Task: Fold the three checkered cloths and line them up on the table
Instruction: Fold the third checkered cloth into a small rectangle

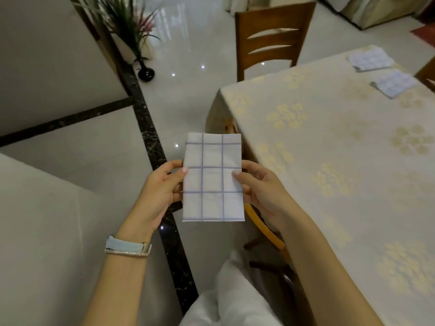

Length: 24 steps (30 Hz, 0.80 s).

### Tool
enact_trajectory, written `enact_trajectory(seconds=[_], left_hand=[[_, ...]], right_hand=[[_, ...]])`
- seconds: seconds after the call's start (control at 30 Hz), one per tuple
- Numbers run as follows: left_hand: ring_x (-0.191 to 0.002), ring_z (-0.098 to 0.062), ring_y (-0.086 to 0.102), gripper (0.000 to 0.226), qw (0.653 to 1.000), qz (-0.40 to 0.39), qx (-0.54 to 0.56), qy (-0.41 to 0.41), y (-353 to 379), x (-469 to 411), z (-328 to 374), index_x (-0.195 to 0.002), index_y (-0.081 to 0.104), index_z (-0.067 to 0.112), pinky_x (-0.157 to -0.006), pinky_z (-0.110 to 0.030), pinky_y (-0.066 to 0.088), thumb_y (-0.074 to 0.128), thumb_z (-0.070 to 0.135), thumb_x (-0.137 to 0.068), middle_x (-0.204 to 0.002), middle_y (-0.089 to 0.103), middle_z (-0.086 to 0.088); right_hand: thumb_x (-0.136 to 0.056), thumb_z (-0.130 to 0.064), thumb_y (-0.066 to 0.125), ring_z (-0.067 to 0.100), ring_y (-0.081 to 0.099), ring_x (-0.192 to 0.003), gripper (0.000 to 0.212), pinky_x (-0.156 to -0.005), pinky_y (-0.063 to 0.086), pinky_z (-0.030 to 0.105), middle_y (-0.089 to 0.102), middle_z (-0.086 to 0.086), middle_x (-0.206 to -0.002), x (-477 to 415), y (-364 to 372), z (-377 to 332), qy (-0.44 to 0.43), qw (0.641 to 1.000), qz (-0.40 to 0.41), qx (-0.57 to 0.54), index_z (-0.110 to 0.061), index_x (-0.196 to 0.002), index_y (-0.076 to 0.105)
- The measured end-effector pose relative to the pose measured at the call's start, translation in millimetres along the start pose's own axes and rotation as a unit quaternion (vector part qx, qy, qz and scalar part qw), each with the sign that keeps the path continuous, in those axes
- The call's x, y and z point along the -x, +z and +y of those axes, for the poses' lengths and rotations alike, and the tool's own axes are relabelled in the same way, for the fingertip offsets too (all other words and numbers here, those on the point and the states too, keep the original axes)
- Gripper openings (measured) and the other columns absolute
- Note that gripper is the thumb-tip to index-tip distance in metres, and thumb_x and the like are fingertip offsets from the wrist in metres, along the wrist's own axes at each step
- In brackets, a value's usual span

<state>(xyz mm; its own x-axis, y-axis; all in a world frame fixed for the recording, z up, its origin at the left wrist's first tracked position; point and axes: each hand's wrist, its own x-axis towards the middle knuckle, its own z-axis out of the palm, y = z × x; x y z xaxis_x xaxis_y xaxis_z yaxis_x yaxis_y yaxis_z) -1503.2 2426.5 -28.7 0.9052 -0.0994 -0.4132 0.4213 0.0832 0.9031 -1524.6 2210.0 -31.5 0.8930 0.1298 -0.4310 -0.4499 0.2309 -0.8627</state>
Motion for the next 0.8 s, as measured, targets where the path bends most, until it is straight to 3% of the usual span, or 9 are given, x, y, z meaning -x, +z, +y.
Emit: enact_trajectory(seconds=[0.17,0.47,0.63,0.8], left_hand=[[-0.071,-0.009,0.069,0.016,0.998,0.050,0.023,-0.002,-33,-25,9,-0.110,0.063,0.015,-0.058,-0.022,0.056,0.053,0.015,-0.098,-0.089,0.074,-0.001],[-0.077,-0.012,0.071,0.015,0.996,0.081,0.018,-0.017,-76,-121,49,-0.108,0.065,0.019,-0.062,-0.024,0.056,0.054,0.015,-0.098,-0.094,0.074,-0.002],[-0.080,-0.013,0.071,0.016,0.997,0.076,0.010,-0.018,-87,-185,87,-0.110,0.064,0.019,-0.062,-0.024,0.056,0.054,0.016,-0.098,-0.094,0.075,-0.002],[-0.083,-0.014,0.071,0.017,0.998,0.059,0.002,-0.019,-97,-247,121,-0.112,0.064,0.019,-0.064,-0.024,0.056,0.055,0.017,-0.098,-0.098,0.074,-0.005]], right_hand=[[-0.098,-0.016,0.056,0.031,0.071,-0.102,0.024,-0.091,0.056,0.050,0.072,0.011,-0.114,-53,28,-10,0.020,0.999,-0.022,0.046,-0.012,-0.120,0.063],[-0.098,-0.015,0.056,0.031,0.071,-0.101,0.024,-0.081,0.060,0.040,0.073,0.012,-0.112,-167,55,-39,0.024,0.998,-0.051,0.040,-0.013,-0.121,0.064],[-0.098,-0.014,0.056,0.023,0.072,-0.087,0.024,-0.076,0.059,0.036,0.075,0.006,-0.095,-232,61,-69,0.028,0.998,-0.046,0.035,-0.010,-0.120,0.063],[-0.098,-0.016,0.056,0.034,0.070,-0.101,0.024,-0.085,0.060,0.041,0.072,0.015,-0.112,-288,66,-101,0.031,0.999,-0.028,0.033,-0.011,-0.120,0.063]])
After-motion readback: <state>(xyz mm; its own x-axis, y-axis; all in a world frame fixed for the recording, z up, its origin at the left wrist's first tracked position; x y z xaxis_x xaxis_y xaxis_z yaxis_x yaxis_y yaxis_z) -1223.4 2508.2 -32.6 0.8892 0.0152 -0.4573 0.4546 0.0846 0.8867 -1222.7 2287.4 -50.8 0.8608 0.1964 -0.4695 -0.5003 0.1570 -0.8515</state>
